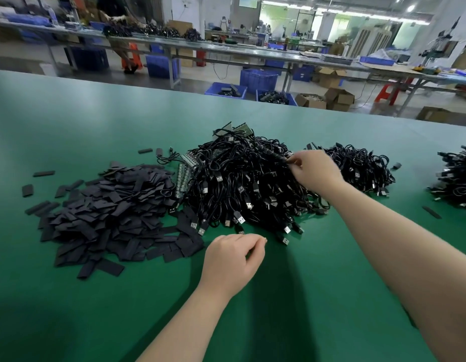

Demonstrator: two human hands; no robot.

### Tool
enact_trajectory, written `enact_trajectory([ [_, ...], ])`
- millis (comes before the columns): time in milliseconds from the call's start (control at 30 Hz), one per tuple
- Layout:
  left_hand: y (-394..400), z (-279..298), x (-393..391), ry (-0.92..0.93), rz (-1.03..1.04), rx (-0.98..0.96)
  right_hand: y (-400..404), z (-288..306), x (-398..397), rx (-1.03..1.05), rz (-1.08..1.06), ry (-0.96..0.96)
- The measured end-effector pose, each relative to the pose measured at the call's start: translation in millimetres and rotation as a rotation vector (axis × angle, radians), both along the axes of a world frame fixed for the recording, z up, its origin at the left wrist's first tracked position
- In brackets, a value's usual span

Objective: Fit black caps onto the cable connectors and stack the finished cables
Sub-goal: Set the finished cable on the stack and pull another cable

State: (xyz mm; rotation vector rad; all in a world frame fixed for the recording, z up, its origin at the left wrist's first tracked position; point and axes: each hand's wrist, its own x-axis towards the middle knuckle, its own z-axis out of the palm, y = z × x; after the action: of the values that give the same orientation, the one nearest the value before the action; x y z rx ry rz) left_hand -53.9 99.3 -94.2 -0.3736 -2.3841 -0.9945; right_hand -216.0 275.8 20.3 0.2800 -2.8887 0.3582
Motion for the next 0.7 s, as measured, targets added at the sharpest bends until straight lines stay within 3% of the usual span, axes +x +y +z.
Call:
enact_trajectory([
  [300,1,-2,-4,-0.040,0.000,-0.038,48,59,-29,-0.268,-0.255,0.219],
  [600,1,-2,-3,-0.083,0.000,-0.069,59,156,-17,-0.260,-0.157,0.433],
  [700,2,0,-1,-0.087,0.002,-0.075,64,173,-3,-0.196,-0.118,0.395],
])
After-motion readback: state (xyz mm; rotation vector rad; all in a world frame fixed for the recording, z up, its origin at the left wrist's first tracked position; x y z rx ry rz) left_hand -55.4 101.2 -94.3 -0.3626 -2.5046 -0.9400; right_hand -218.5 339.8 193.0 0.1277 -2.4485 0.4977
